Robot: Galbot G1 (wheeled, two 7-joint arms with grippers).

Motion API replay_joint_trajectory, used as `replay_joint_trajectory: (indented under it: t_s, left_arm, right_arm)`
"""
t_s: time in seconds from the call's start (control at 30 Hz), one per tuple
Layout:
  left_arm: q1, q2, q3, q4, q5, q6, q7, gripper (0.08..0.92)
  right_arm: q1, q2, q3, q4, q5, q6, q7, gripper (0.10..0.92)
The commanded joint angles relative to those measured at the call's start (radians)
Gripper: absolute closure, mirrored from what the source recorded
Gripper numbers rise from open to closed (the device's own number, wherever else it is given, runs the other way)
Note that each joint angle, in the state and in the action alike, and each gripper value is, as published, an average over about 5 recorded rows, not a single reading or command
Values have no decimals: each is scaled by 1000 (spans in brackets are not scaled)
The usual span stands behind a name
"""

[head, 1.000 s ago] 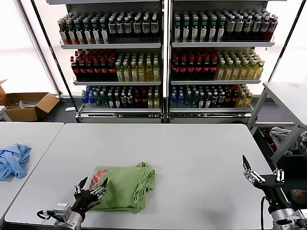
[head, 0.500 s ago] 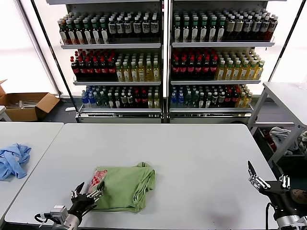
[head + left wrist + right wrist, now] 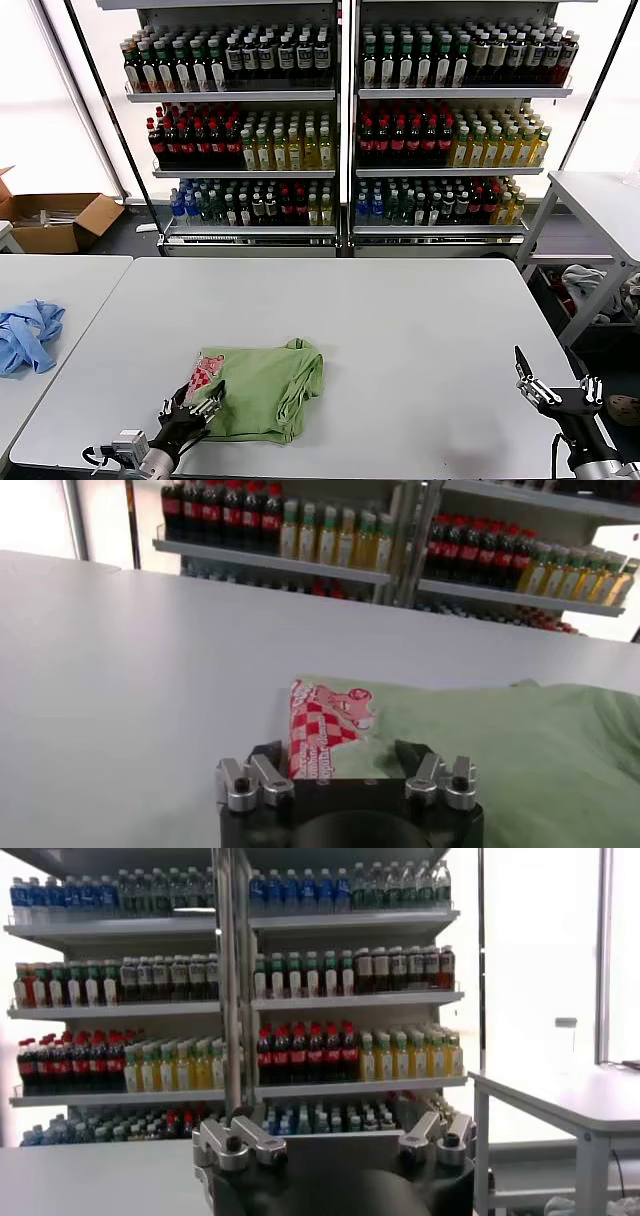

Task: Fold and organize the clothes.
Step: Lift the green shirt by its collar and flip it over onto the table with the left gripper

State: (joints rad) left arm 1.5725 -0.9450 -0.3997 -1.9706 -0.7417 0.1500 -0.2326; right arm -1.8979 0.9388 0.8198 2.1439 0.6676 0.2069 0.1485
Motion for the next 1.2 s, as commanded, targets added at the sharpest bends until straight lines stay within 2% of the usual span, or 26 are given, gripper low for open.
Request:
replay_joint_trajectory:
  t_s: [0.03, 0.43, 0.63, 0.73, 0.87, 1.07, 1.2]
  left_arm:
    - [-12, -3, 18, 17, -10, -3, 24, 364]
    - [-10, 6, 27, 5, 23, -89, -14, 710]
    - [7, 44, -79, -57, 16, -85, -52, 857]
    - [22, 77, -183, -70, -9, -66, -69, 868]
    - [38, 126, -393, -71, -60, -19, -72, 868]
    - [77, 205, -691, -70, -50, 19, -17, 868]
    - [83, 214, -762, -148, -12, 33, 18, 868]
  right_arm:
    - [-6, 5, -5, -1, -3, 3, -1, 203]
    - [20, 9, -28, 1, -5, 1, 3, 203]
    - [49, 5, -49, 2, -6, -5, 6, 203]
    - [70, 1, -62, 1, -5, -10, 7, 203]
    - [95, -8, -79, -2, -3, -13, 8, 203]
    - [124, -19, -94, -8, 2, -15, 9, 203]
    - [131, -25, -94, -11, 4, -16, 9, 203]
